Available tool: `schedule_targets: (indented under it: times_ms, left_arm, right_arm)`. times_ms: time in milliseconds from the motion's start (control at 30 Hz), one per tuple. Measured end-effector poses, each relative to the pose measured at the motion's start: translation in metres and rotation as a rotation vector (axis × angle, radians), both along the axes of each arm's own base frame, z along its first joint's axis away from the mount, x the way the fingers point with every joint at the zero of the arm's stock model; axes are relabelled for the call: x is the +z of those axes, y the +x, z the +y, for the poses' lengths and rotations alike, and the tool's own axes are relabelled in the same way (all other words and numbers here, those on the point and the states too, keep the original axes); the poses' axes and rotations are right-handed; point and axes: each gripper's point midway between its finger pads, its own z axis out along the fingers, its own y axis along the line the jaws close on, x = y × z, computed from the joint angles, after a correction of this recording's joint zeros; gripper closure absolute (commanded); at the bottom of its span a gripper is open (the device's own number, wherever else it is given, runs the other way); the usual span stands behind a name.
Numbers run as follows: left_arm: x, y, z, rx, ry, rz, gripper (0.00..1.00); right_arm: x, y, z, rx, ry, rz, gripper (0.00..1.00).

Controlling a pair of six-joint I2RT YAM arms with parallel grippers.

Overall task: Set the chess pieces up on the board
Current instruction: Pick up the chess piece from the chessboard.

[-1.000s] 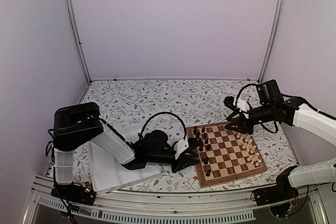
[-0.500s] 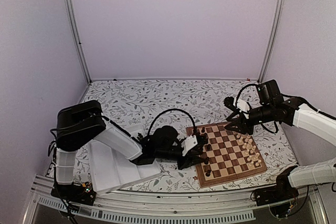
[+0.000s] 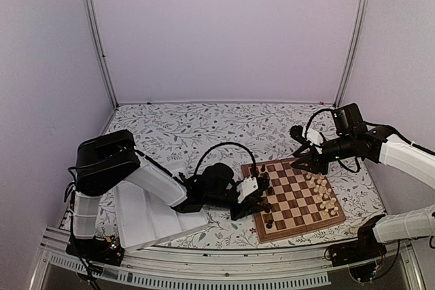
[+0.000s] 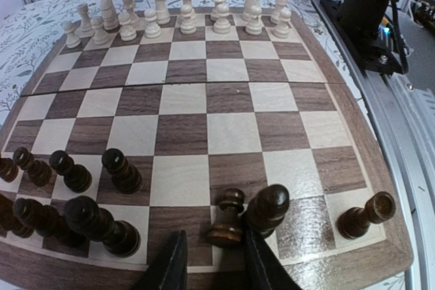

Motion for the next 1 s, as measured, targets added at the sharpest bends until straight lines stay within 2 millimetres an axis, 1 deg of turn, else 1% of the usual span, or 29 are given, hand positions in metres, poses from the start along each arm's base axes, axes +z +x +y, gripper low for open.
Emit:
schedule_targets:
  times_ms: [200, 367, 533, 767, 900, 1000]
  left_arm:
    - [-0.001, 0.002, -0.002, -0.003, 0.010, -0.008, 0.77]
    - [-0.001, 0.003, -0.001, -0.003, 0.011, -0.010, 0.79]
    - [0.000, 0.002, 0.007, 0.005, 0.019, -0.008, 0.81]
    - [0.000, 0.007, 0.019, 0.032, 0.029, -0.009, 0.80]
    - [0.000, 0.006, 0.024, 0.040, 0.032, -0.006, 0.78]
    - [0.003, 0.005, 0.032, 0.056, 0.034, -0.006, 0.76]
  right_arm:
    - [0.000, 0.000, 0.000, 0.000, 0.000, 0.000, 0.61]
    - [0.000, 0.000, 0.000, 0.001, 0.000, 0.001, 0.61]
    - [-0.001, 0.000, 0.000, 0.001, -0.001, 0.005, 0.61]
    - [-0.008, -0.002, 0.002, 0.020, -0.009, 0.028, 0.63]
    - [-0.020, -0.009, 0.007, 0.066, -0.040, 0.037, 0.68]
    - [-0.042, -0.024, 0.017, 0.127, -0.099, 0.068, 0.70]
